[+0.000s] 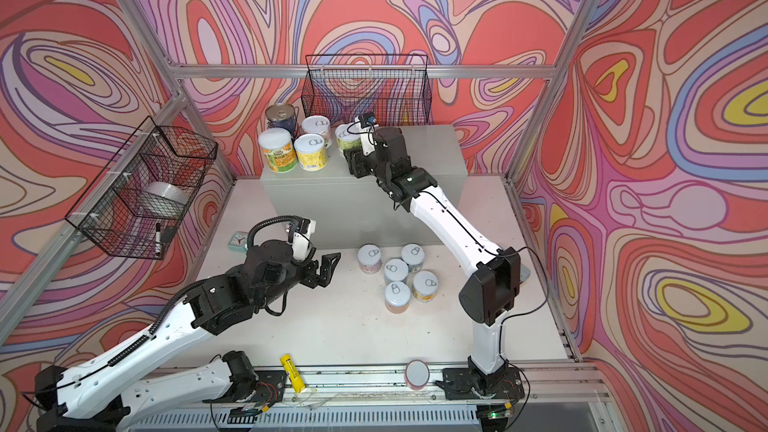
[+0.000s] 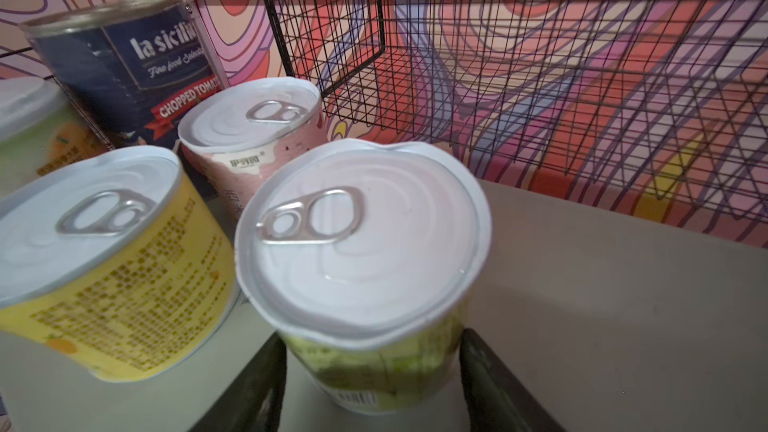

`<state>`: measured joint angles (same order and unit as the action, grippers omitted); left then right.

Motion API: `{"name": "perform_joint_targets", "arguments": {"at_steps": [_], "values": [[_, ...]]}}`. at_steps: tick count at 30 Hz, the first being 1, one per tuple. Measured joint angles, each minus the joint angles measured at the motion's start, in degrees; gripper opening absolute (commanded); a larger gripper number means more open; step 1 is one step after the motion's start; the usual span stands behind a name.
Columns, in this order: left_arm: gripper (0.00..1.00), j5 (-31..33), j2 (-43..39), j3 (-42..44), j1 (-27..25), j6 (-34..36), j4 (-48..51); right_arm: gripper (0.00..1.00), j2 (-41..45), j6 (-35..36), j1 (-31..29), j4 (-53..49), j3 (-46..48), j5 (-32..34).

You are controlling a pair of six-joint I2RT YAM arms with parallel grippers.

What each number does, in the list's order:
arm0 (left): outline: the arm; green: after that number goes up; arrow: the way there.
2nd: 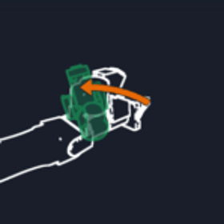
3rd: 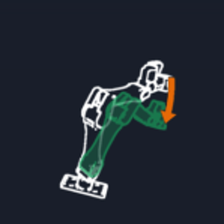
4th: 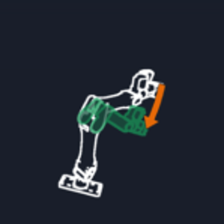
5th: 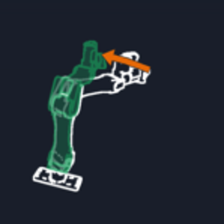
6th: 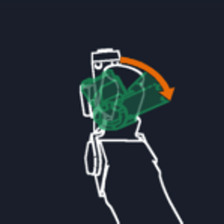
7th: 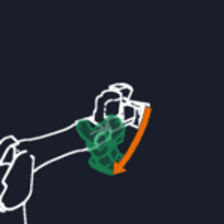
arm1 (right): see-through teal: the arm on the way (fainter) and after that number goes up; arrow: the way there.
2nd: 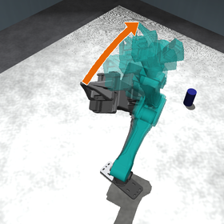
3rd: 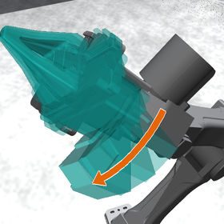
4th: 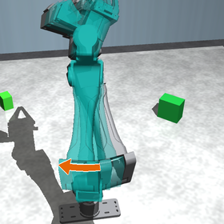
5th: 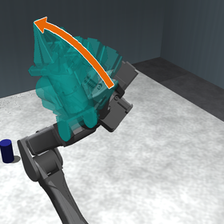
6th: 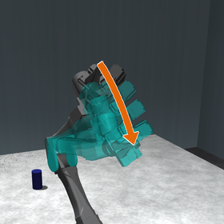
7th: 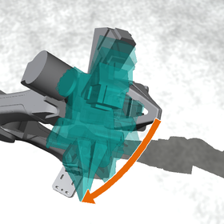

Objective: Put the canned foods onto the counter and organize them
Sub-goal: 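Push the green can toward the yellow can with the right gripper while the left lowers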

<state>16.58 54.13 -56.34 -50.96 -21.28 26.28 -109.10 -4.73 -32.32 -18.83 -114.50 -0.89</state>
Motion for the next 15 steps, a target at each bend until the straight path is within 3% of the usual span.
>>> {"name": "perform_joint_targets", "arguments": {"at_steps": [15], "values": [[0.92,0.0,1.3,1.4,0.0,0.0,-1.3,0.67,-4.3,0.0,0.0,0.0,-5.5,0.1]]}}
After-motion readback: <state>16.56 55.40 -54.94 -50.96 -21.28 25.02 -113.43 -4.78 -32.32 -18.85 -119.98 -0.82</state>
